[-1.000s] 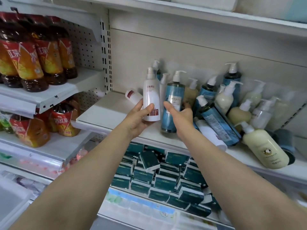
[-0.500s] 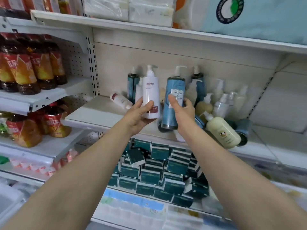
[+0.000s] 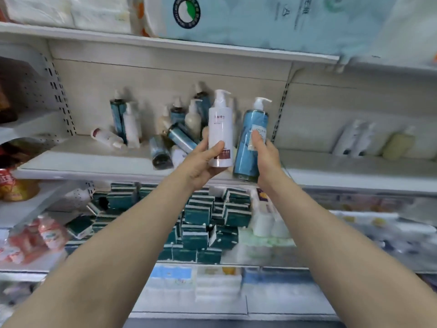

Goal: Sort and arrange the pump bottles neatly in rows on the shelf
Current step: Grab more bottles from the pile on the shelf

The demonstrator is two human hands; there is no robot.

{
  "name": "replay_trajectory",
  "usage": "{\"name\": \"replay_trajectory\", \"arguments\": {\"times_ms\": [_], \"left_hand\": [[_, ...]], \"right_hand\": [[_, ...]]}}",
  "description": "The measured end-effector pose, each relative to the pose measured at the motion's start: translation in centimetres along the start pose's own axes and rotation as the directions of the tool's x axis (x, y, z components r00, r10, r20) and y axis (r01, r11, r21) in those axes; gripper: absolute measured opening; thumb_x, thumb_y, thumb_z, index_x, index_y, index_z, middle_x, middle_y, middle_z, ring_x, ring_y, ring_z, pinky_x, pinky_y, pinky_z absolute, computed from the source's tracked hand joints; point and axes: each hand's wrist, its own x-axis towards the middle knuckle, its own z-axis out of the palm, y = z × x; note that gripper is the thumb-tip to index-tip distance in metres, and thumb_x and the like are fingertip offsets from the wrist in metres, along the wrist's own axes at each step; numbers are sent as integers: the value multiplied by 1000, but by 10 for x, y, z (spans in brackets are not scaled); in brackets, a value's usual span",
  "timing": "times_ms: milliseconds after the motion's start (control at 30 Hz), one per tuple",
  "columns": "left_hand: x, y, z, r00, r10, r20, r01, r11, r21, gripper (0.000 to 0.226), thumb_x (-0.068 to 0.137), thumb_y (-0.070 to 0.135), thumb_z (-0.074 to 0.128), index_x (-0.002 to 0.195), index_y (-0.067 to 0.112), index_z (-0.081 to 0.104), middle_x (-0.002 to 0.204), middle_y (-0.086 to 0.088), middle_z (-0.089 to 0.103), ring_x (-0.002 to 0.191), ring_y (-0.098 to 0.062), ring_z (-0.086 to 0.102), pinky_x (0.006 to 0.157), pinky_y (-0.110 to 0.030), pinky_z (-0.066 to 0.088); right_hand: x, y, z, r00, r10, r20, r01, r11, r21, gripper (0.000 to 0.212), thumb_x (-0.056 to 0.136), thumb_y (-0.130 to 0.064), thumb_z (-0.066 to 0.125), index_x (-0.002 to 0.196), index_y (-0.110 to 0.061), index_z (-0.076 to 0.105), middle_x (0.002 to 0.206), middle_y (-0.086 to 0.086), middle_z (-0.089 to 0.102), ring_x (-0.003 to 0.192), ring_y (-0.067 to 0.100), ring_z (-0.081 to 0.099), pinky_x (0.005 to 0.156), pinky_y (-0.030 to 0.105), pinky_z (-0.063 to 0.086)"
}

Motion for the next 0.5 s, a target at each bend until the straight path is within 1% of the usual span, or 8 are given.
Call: {"name": "replay_trajectory", "arguments": {"times_ms": [67,167,267,367,433,500], "left_hand": [[-1,-16,28,1000,-15,22,15,1000,1,51,94,18,64,142,24,50,121,-9,67,102,-23,66,94,-44,55],[-4,-41,70,998,-36,47,36,999,-2,49,94,17,64,141,24,52,118,-8,68,101,-23,66,95,-45,54],[-5,-64,110,995,-69,69,70,997,-14,50,92,17,66,140,23,53,120,-9,68,106,-25,66,94,-46,55],[-2,-85,146,990,-93,102,98,994,-41,49,91,16,67,138,23,54,124,-10,67,112,-28,64,94,-47,55],[1,-96,168,988,-109,108,116,992,-53,48,91,15,68,137,23,55,120,-10,68,109,-28,64,91,-46,57],[4,-107,186,986,-123,117,128,991,-39,49,92,15,68,138,22,54,120,-10,67,107,-28,65,88,-45,58]], "right_hand": [[-7,-9,-35,1000,14,-2,-14,1000,8,35,98,-39,62,122,-13,61,110,9,73,93,25,72,77,38,60],[-20,-22,-84,1000,28,-2,-28,1000,-14,33,99,-38,60,123,-14,61,110,9,74,92,24,73,75,38,60],[-29,-31,-132,999,37,-29,-38,999,-22,30,99,-36,60,121,-17,62,111,9,74,97,27,72,81,43,59],[-33,-40,-174,998,-12,-60,11,1000,-18,29,99,-30,60,124,-14,62,111,10,73,98,29,71,85,46,59],[-35,-45,-199,994,-48,-96,45,998,-34,29,99,-27,59,124,-14,61,112,10,73,99,29,71,87,47,59],[-35,-46,-221,989,-68,-133,63,997,-37,31,98,-28,61,125,-14,61,115,10,73,101,30,71,86,48,60]]}}
